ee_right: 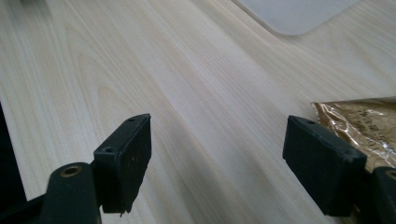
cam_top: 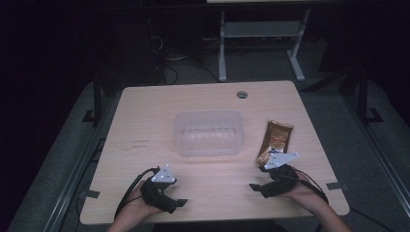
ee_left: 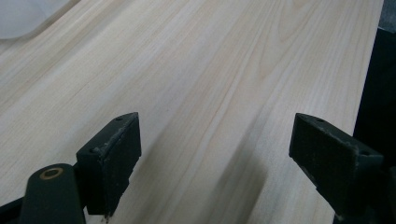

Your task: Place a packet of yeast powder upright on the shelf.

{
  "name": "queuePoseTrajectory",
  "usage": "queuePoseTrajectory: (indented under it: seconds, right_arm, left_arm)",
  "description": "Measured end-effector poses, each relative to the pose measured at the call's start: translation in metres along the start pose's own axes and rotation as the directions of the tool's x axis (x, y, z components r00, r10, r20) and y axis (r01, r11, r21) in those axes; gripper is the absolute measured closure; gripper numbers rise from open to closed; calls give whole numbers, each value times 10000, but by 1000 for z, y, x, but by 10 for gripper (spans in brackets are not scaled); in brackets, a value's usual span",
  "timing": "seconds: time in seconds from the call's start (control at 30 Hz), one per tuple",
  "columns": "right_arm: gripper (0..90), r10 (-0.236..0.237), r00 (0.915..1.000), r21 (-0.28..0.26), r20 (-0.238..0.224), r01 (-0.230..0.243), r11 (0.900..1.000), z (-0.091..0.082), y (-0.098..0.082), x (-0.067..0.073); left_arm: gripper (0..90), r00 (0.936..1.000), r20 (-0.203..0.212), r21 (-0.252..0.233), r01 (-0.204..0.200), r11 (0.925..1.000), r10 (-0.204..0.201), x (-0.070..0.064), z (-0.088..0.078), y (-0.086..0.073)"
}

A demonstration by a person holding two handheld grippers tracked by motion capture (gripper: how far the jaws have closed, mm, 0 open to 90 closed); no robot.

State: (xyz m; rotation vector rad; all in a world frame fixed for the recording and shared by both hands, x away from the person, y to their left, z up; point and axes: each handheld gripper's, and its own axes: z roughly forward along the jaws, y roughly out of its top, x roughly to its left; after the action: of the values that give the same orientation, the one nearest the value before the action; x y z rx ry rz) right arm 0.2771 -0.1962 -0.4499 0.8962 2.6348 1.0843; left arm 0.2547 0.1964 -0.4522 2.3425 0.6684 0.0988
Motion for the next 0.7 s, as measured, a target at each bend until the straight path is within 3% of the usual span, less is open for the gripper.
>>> queuePoseTrajectory:
  seconds: [0.2, 0.33, 0.5, 0.7]
  right_arm:
    - [258, 399, 9992, -35, 21, -399, 9992, -4, 2, -3]
    - [342, 801, 9965, -131, 222, -798, 9967, -12, 3, -8]
    - [560, 1233, 9898, -451, 710, -1203, 9917, -23, 4, -19]
    - [750, 1583, 9797, -810, 1228, -1490, 9855, -34, 5, -35]
  left_arm:
    - [162, 9999, 36, -101, 159, 9998, -158, 0, -1, -1]
    - [162, 10000, 51, -99, 39, 9999, -38, 0, -2, -1]
    - [162, 9998, 67, -150, 171, 9997, -170, 0, -1, -1]
    - [162, 10000, 12, -84, 41, 10000, -41, 2, -3, -1]
